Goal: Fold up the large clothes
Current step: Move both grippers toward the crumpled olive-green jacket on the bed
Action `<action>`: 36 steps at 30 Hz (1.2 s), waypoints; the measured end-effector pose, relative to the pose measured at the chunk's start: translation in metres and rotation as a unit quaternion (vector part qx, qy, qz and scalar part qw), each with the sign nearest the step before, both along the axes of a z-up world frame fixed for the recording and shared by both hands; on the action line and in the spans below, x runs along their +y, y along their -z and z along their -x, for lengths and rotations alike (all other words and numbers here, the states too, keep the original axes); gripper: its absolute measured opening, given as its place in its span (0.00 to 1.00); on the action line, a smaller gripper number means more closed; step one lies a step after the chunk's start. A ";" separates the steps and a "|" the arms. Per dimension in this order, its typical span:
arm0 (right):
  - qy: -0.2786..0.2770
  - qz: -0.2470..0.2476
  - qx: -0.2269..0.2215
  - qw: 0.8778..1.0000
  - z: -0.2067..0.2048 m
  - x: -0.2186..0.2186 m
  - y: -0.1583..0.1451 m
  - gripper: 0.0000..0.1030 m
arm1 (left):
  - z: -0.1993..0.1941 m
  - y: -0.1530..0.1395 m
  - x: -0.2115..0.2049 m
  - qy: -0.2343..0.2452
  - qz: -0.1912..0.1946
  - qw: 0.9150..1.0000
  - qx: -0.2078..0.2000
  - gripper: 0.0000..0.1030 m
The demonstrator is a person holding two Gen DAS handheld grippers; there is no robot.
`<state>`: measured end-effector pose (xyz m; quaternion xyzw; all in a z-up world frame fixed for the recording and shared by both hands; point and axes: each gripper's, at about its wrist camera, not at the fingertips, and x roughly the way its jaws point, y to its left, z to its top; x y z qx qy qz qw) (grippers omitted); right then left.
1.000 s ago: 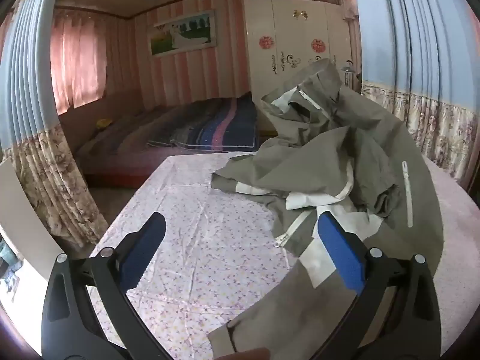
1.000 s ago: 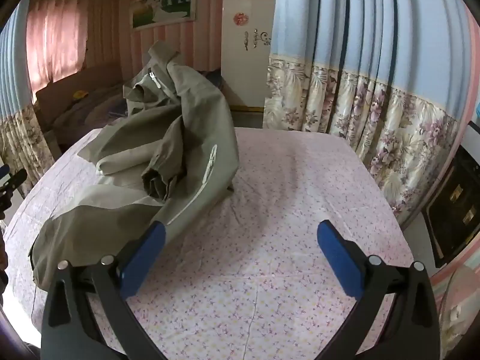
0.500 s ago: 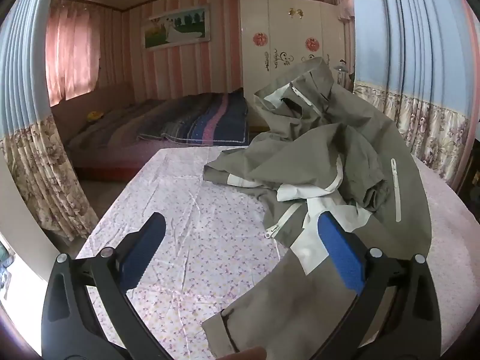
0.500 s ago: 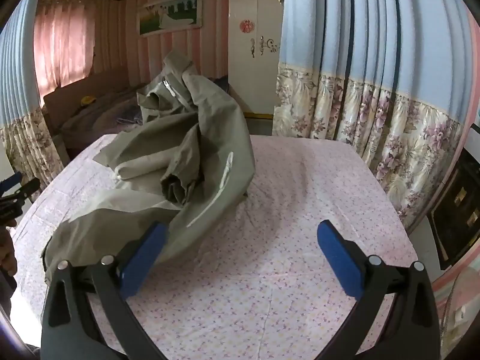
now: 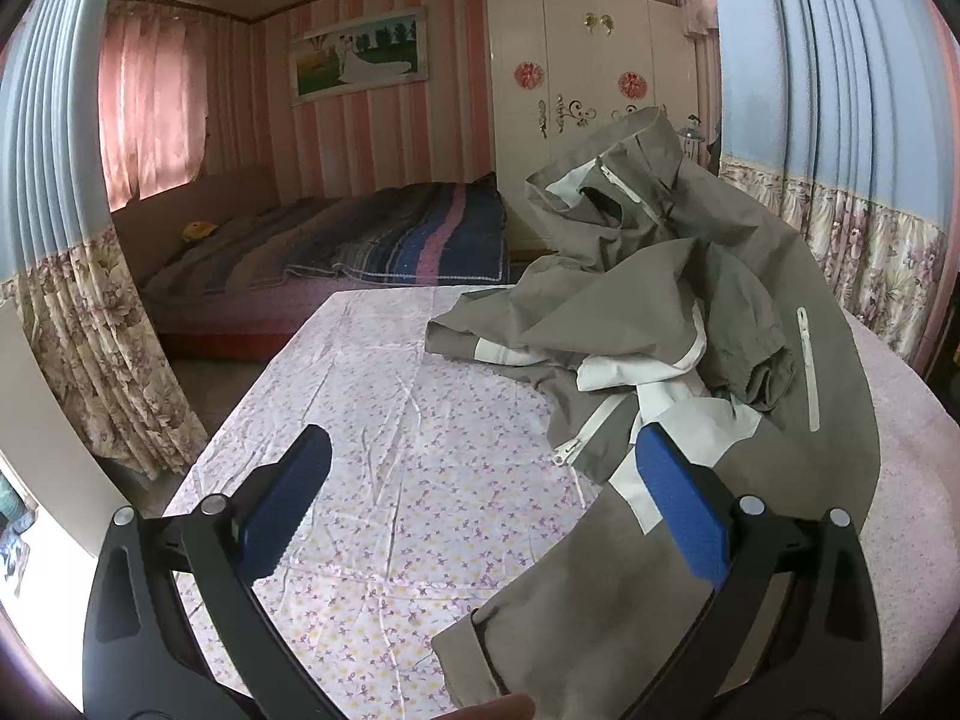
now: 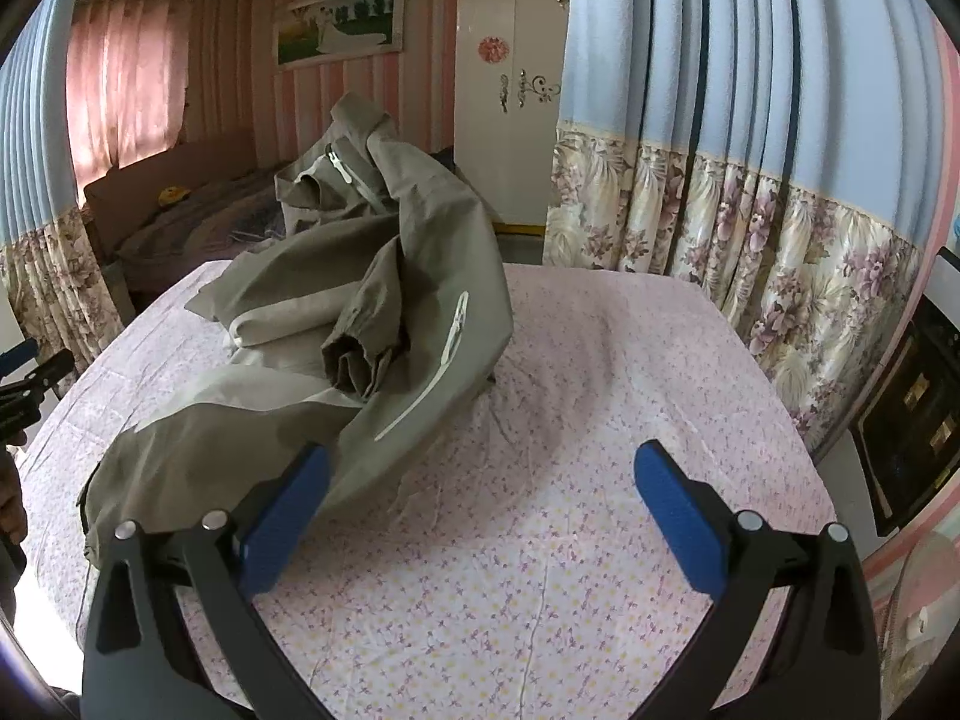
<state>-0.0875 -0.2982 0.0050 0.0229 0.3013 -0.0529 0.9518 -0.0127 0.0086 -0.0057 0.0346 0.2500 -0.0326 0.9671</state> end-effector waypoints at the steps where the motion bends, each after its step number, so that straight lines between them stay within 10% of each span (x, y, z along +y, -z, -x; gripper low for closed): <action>1: -0.002 0.000 0.001 1.000 0.000 0.000 0.001 0.98 | 0.000 0.000 0.000 0.000 0.000 1.000 0.000 0.97; 36: -0.002 -0.024 0.008 1.000 -0.042 -0.024 0.017 0.98 | -0.056 0.002 -0.021 0.021 0.006 1.000 0.012 0.97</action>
